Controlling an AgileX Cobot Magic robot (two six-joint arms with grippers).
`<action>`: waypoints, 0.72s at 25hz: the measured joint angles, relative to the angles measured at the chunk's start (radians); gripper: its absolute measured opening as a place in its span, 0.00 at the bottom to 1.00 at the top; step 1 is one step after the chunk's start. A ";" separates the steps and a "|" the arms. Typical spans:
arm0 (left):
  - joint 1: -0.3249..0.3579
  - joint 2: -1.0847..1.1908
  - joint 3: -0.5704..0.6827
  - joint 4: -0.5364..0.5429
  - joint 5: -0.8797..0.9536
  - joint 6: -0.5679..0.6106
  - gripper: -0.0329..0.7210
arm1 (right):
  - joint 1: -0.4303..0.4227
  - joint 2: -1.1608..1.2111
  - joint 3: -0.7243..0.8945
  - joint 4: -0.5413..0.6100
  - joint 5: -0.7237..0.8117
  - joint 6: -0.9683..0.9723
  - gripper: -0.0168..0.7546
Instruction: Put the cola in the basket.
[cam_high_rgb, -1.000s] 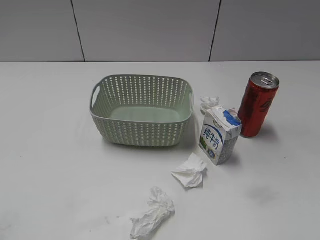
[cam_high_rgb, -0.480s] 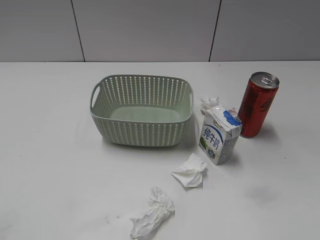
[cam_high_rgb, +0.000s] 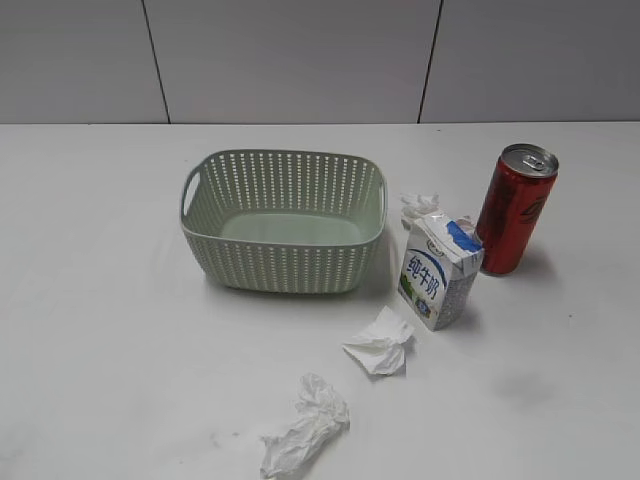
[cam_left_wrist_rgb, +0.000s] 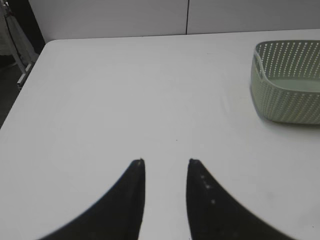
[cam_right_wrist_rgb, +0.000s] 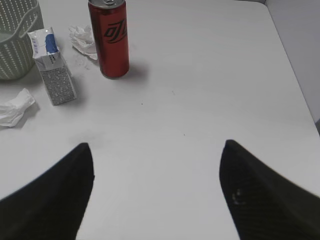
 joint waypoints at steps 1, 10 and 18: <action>0.000 0.000 0.000 0.000 0.000 0.000 0.35 | 0.000 0.000 0.000 0.000 0.000 0.000 0.79; 0.000 0.000 0.000 0.000 0.000 0.000 0.35 | 0.000 0.181 0.001 0.000 0.000 0.000 0.79; 0.000 0.000 0.000 0.000 0.000 0.000 0.35 | 0.000 0.486 -0.048 0.046 -0.012 0.000 0.79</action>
